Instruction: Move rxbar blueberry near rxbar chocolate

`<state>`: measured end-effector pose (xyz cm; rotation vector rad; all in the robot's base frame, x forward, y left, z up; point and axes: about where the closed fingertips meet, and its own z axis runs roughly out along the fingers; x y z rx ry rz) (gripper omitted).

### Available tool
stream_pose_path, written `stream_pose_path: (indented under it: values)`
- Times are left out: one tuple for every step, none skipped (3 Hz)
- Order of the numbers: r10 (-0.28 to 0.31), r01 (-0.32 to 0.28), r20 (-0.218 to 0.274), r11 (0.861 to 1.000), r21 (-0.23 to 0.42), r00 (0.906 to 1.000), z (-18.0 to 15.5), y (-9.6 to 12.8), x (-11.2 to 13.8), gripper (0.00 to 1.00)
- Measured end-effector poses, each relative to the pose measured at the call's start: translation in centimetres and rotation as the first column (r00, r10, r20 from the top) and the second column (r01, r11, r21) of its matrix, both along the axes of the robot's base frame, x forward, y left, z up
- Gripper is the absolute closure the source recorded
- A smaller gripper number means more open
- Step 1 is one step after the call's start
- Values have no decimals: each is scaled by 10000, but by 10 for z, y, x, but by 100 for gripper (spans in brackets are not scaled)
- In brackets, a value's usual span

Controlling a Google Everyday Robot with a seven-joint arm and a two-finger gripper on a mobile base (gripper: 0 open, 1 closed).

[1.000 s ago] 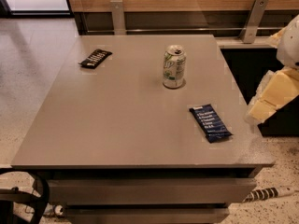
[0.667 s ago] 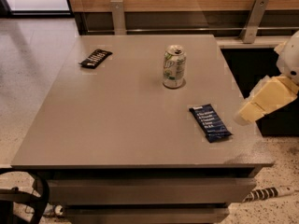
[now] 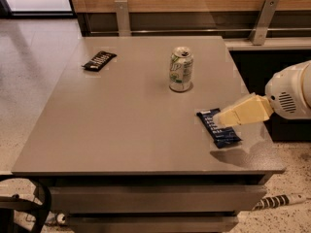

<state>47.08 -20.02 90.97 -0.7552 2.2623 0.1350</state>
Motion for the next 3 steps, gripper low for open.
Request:
stream_pose_path:
  values:
    - [-65, 56, 82, 9946, 1032, 9999, -27, 21, 10, 0]
    - [-69, 105, -231, 9871, 1596, 9997, -52, 34, 8, 0]
    - [-164, 312, -787, 9813, 1898, 9968, -77, 42, 3, 0]
